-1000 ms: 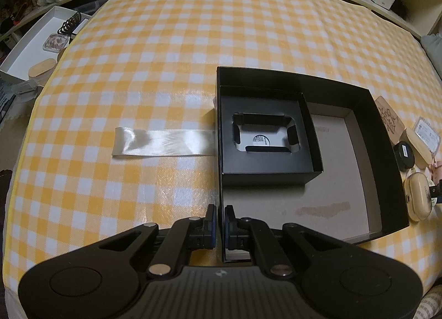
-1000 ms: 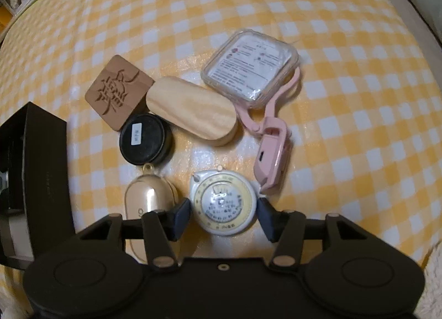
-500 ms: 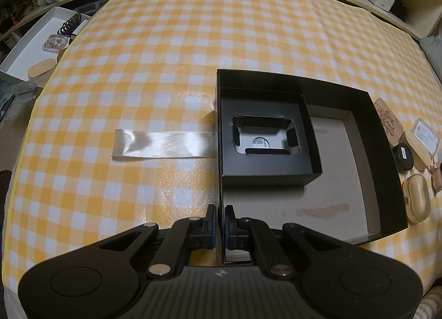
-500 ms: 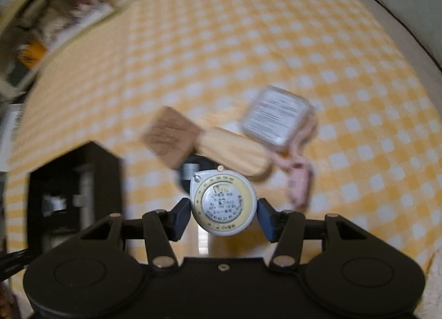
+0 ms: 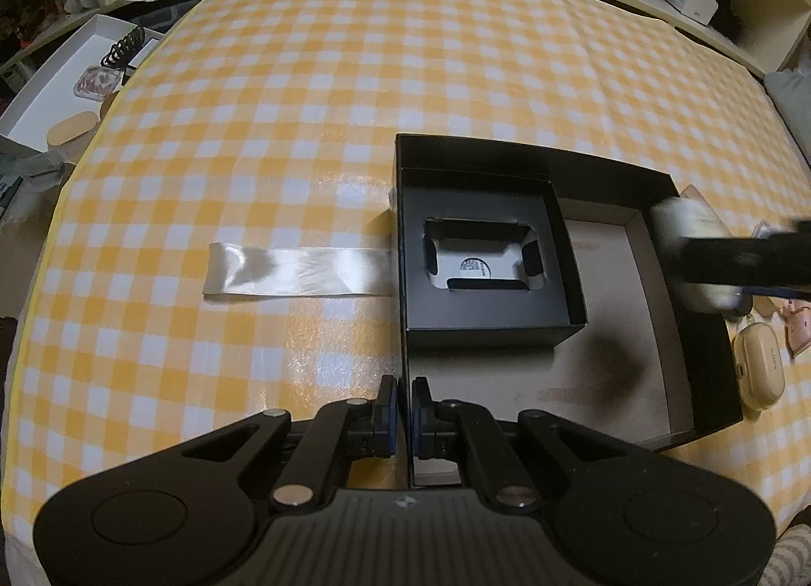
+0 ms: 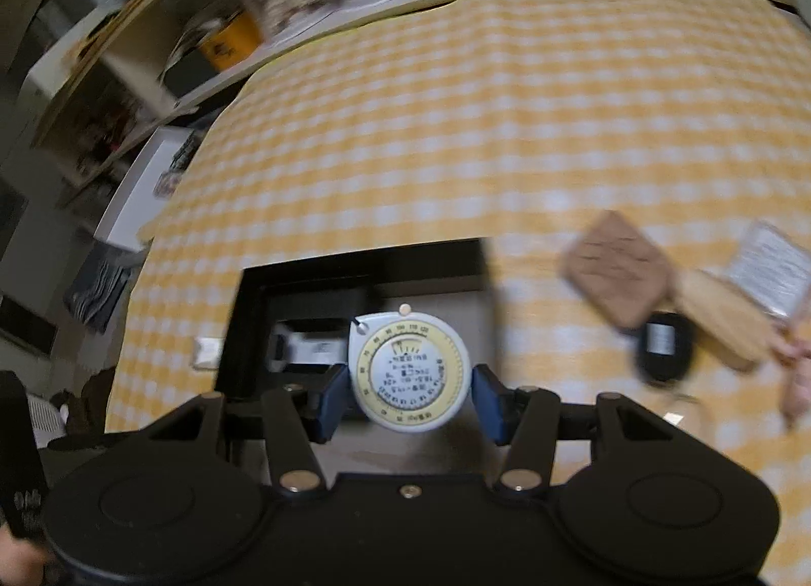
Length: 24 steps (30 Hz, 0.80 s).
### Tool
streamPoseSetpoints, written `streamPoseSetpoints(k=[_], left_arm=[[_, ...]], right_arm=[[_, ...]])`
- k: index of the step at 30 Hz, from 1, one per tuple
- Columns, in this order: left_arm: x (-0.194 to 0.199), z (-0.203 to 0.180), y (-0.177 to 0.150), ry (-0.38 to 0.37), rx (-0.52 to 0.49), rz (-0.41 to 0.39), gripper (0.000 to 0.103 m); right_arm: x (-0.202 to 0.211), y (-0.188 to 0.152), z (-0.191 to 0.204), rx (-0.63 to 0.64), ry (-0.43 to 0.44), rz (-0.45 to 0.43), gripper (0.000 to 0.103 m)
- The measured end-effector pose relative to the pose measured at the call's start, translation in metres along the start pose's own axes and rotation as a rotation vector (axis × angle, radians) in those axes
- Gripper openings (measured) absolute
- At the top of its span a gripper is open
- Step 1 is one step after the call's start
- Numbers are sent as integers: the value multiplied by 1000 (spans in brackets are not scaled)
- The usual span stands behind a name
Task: Organize rigid objects
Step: 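Place the tape measure into the small black box, open right gripper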
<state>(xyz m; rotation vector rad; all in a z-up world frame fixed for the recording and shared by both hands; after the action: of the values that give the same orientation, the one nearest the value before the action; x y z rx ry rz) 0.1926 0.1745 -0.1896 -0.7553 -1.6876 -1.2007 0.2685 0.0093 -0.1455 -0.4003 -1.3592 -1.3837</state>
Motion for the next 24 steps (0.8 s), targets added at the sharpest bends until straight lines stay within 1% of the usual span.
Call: streamPoseSetpoints(k=[4, 8, 12, 17, 18, 19, 20, 21, 24], left_arm=[[-1, 0, 0, 4, -11, -3, 6], [-3, -2, -2, 10, -24, -3, 6], [-3, 0, -2, 1, -12, 5, 6], [-6, 0, -1, 9, -19, 9, 6], [-7, 1, -1, 10, -20, 10, 6], [-7, 1, -1, 10, -20, 12, 6], [-8, 1, -1, 10, -20, 13, 6], [-8, 1, -1, 9, -20, 14, 6], [-8, 1, 0, 9, -20, 14, 6]], right_arm=[[-32, 10, 32, 36, 4, 38, 54], [-55, 15, 50, 80, -3, 57, 54], [-71, 16, 58, 107, -19, 70, 54], [-82, 16, 57, 101, -19, 74, 55], [-83, 15, 57, 97, -16, 72, 56], [-82, 16, 56, 90, -7, 64, 59], [-81, 16, 57, 81, 13, 56, 68], [-78, 16, 54, 72, 28, 51, 74], [-69, 19, 52, 71, 30, 34, 75]])
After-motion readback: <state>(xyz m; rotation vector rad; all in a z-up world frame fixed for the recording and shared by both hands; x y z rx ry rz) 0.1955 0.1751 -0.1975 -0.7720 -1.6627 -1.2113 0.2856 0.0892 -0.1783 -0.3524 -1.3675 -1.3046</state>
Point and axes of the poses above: each gripper's, at about its wrist camera, not at the fingertips, and x roughly against the way its jaws point, z to its left, y to its top, the point moved 9 cm from there along -x, roughly the way its jaws point, and after that the axes turned 10 degrees about x, right-handed, at the moved point
